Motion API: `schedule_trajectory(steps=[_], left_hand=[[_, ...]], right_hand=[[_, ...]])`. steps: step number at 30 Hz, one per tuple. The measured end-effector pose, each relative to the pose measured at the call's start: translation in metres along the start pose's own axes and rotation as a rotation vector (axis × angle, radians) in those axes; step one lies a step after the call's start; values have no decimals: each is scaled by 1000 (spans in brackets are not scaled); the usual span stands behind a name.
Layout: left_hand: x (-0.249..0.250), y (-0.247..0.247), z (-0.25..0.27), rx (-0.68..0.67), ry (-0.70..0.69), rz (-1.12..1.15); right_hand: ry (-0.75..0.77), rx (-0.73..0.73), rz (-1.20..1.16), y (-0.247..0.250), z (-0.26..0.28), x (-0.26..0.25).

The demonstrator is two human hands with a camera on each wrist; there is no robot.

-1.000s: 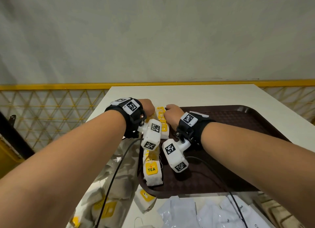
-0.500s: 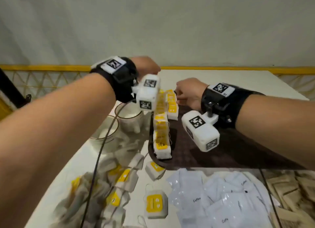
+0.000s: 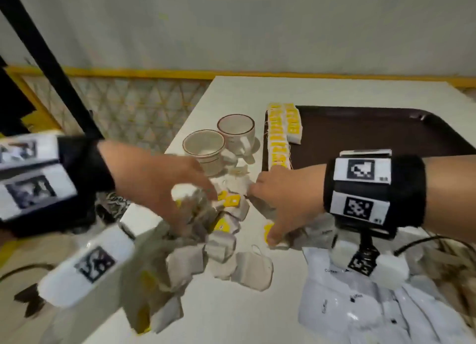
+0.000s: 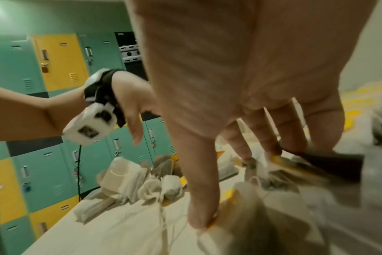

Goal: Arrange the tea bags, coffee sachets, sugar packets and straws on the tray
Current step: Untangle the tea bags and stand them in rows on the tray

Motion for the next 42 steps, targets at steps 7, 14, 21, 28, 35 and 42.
schedule_trajectory(steps=[7,14,21,28,35,42], left_hand=[[-7,-26,-41,39,33,91],[-8,-5,-37,159,-97,254],[-25,13,-8,394,-179,538],[-28,-2,-10,452,-235,778],[-26,2,-8,466,-248,827],[-16,20,17,659,-418,1005]], right_hand=[[-19,-59,115,-3,-1,-19],[248,107,-172,8,8,-15],[541,323,-383,22,43,-57],[277,199,-150,-20,28,-66],[310,253,-113,-19,17,-67],[320,444,-360,1,36,-29]])
Point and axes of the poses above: each hand's wrist, its own z-axis away from the middle knuckle, its own y-axis out of the back of the hand, x = y × z, the point moved 8 cm from there along -z, towards the middle knuckle, and after that the axes turned 15 degrees about -x, right-handed, at the moved point
